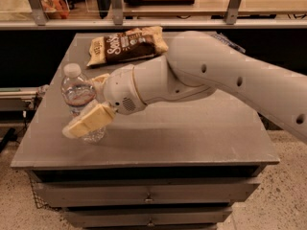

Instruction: Move water bottle near brown chip bag

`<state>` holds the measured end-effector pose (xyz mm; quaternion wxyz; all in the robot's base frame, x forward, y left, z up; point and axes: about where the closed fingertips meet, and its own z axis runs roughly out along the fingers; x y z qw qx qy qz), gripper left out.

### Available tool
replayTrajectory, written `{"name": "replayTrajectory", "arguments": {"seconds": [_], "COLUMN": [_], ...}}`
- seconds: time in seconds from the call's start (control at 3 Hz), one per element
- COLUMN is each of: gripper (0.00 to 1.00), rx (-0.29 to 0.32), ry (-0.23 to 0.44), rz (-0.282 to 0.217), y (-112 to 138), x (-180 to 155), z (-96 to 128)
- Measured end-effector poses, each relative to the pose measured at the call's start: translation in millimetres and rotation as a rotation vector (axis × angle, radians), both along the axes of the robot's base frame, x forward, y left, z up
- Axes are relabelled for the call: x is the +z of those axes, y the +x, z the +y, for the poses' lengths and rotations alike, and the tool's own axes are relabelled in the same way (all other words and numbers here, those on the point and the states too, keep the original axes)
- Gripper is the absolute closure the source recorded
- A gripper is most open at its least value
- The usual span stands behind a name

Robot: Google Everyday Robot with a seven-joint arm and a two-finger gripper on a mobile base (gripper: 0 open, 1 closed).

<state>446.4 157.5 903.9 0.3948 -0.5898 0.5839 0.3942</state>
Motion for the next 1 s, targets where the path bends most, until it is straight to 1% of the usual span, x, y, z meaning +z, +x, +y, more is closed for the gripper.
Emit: {"name": "replayTrajectory", "arguments": {"seconds": [0.33, 0.67, 1.0], "gripper": [0.55, 0.78, 1.0], "rx": [-0.035, -0.106, -0.245], "ry": [-0.018, -0.03, -0.051], "rz": [0.011, -0.006, -0.076], "y": [9, 26, 57], "x": [4, 14, 50], "z": [6, -19, -89]}}
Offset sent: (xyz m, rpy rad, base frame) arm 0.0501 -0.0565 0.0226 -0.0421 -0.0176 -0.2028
